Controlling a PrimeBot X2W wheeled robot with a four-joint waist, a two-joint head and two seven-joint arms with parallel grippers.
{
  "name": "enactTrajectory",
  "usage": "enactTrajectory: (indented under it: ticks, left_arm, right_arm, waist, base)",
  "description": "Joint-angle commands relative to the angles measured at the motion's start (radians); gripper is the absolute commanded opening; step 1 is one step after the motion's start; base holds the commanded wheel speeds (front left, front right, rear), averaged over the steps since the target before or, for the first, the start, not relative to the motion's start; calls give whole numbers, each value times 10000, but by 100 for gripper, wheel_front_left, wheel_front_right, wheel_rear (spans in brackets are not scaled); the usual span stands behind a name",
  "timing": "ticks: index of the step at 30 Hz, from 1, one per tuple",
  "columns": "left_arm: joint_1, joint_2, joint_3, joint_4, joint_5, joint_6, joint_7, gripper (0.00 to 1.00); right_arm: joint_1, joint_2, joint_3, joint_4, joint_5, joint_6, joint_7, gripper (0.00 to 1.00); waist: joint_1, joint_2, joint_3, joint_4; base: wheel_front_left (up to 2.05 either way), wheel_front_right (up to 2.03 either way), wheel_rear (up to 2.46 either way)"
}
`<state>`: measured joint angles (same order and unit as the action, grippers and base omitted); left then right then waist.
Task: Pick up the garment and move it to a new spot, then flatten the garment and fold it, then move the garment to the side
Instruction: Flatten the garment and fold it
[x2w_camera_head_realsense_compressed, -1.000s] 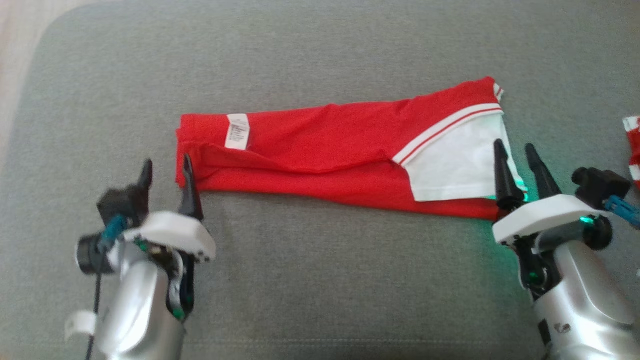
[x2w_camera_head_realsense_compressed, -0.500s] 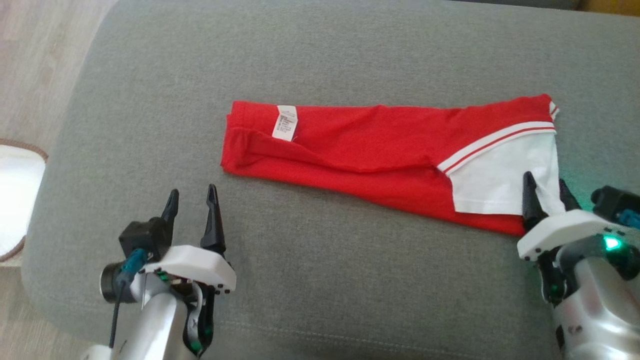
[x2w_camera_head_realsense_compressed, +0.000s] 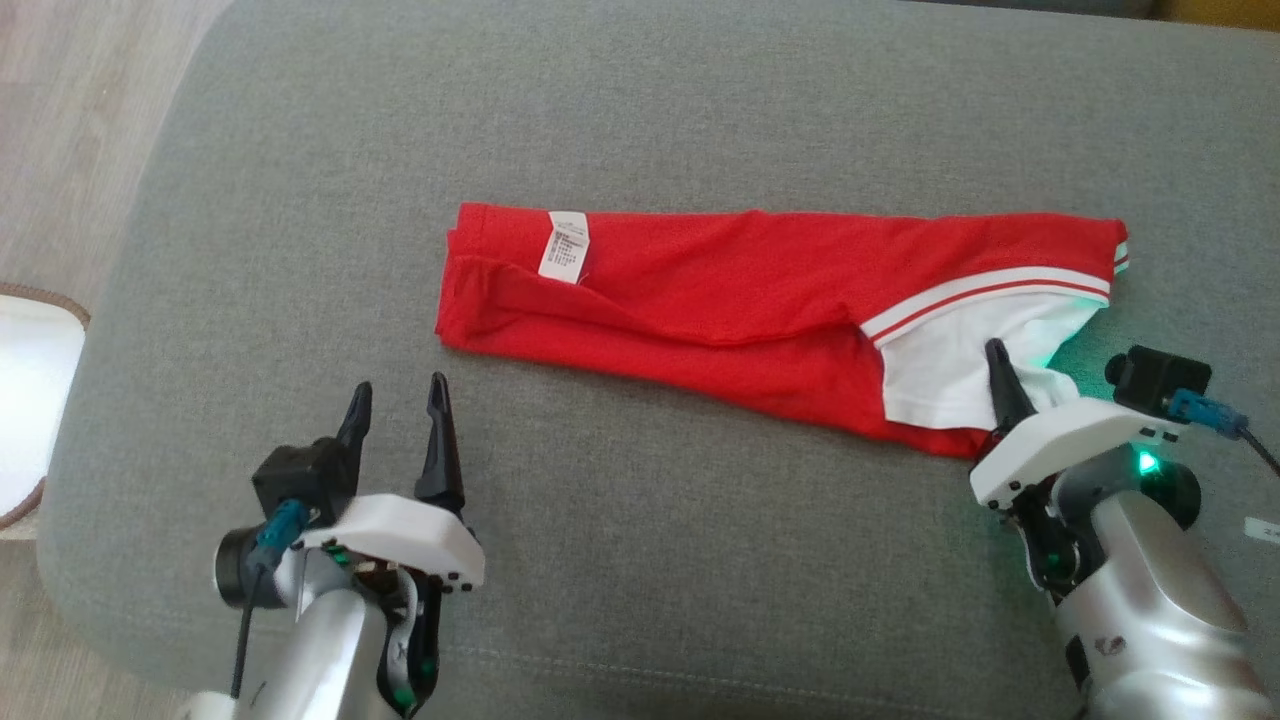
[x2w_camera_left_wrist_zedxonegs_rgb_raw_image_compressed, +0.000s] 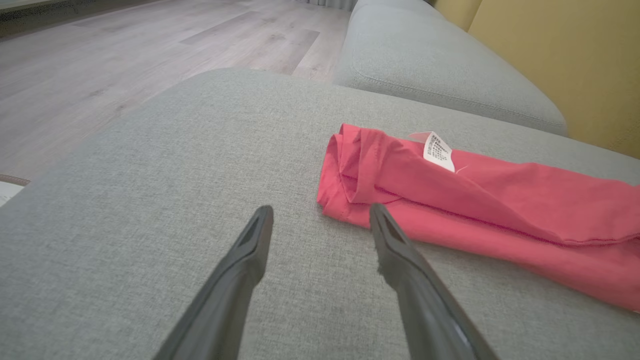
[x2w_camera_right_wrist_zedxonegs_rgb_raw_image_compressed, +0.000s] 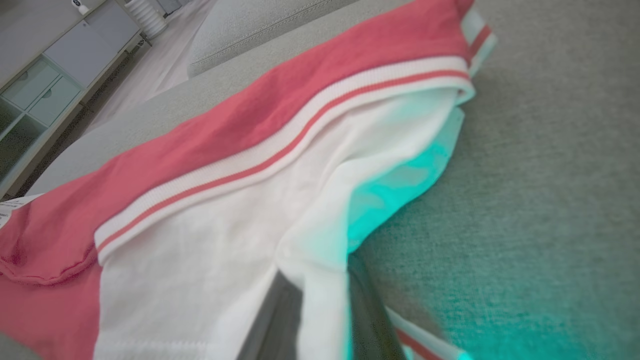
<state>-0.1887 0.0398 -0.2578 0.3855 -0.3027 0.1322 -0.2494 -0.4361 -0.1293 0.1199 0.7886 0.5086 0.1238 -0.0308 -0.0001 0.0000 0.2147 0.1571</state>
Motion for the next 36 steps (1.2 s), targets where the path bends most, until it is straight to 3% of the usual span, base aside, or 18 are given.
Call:
enactTrajectory:
  ticks: [1, 10, 18, 23, 28, 36]
  left_arm:
    - [-226, 105, 228, -315, -17, 16, -124, 100]
    - [-39, 105, 66, -305, 14, -28, -124, 100]
    - [108, 105, -283, -186, -123, -77, -124, 100]
    - [148, 105, -453, -94, -189, -67, -124, 100]
    - [172, 105, -777, -55, -299, -125, -124, 100]
    - [227, 105, -1362, -38, -498, -118, -124, 100]
  right_arm:
    - [285, 290, 391, -9, 81, 69, 68, 0]
    - [-56, -515, -122, -42, 418, 69, -1038, 0]
    - [-196, -1254, -294, -580, 400, 69, -1093, 0]
    - [-124, -1055, 599, -1847, 526, 69, -745, 0]
    - [91, -601, 2019, -3204, 710, 69, 4, 0]
    - [-278, 45, 3359, -3429, 635, 69, 613, 0]
  waist:
    - [1, 0, -24, -14]
    - [1, 0, -296, -323]
    - [1, 0, -630, -724]
    - [1, 0, -761, -723]
    - [1, 0, -848, -256]
    - [1, 0, -739, 969]
  base:
    - [0, 0, 0]
    - [0, 0, 0]
    - [0, 0, 0]
    - [0, 0, 0]
    - [0, 0, 0]
    - [0, 0, 0]
